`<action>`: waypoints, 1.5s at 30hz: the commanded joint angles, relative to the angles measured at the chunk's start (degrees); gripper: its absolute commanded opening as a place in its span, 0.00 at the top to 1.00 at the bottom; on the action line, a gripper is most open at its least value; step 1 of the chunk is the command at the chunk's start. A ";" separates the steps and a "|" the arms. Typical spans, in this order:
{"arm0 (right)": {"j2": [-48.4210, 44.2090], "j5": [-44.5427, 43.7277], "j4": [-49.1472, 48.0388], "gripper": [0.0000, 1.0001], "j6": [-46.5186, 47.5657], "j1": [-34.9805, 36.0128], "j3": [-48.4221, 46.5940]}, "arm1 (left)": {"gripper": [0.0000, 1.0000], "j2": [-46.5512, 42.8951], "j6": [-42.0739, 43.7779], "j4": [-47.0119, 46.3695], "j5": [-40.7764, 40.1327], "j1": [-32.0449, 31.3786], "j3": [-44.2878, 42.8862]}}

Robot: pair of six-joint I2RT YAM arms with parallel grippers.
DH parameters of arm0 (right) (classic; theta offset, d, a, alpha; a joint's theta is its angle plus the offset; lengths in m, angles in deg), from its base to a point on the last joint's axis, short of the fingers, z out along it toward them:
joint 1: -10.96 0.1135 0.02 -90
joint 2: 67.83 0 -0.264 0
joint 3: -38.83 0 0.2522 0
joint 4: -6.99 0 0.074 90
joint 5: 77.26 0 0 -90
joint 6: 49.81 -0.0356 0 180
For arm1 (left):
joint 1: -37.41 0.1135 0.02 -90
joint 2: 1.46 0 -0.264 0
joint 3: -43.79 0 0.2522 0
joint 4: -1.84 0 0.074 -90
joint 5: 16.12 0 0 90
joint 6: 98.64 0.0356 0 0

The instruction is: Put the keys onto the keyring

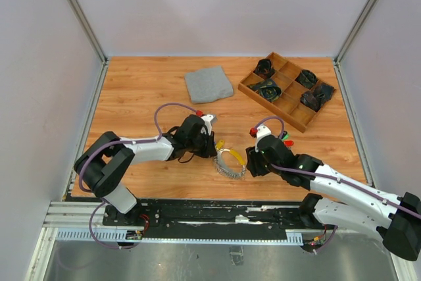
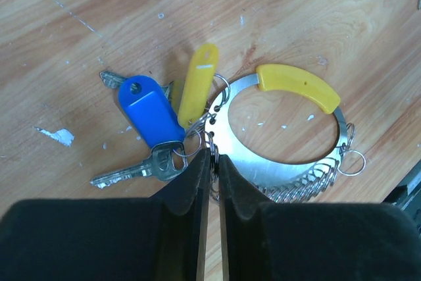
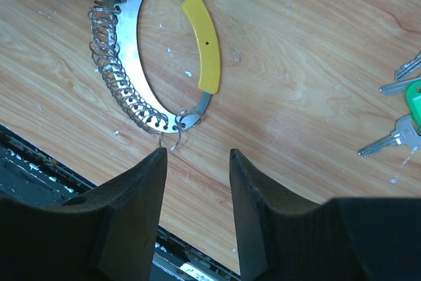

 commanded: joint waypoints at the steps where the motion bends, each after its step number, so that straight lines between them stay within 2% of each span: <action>1: -0.50 -0.35 0.62 0.56 -1.45 -0.66 0.51 | 0.90 -2.06 1.35 -1.17 1.01 -0.56 0.22; 4: -1.06 -0.84 1.10 0.56 -1.41 -0.73 0.40 | 0.99 -2.69 2.13 -0.41 1.23 -0.56 -0.42; 10: -5.01 -3.47 2.90 0.57 -1.82 -0.66 -0.71 | 0.99 -6.49 5.58 2.62 1.11 -0.65 -2.00; 18: -16.39 -6.71 1.16 0.52 -1.09 -0.69 -0.21 | 0.99 -11.94 13.22 9.51 -0.97 -2.29 -5.36; 28: -29.74 -4.03 -3.47 0.51 1.99 -0.65 2.03 | 1.00 -17.66 22.64 17.18 -4.67 -9.69 -13.01; 36: -31.29 5.22 0.87 0.51 5.87 -0.69 -2.45 | 0.99 -19.41 31.62 24.75 -8.39 -17.04 -20.31; 41: -34.01 4.12 3.23 0.52 7.19 -0.72 -4.80 | 0.99 -18.37 35.52 30.47 -10.51 -20.95 -25.16; 45: -34.45 -0.89 7.90 0.52 4.48 -0.67 -8.57 | 0.99 -17.64 37.15 33.70 -11.99 -22.78 -28.06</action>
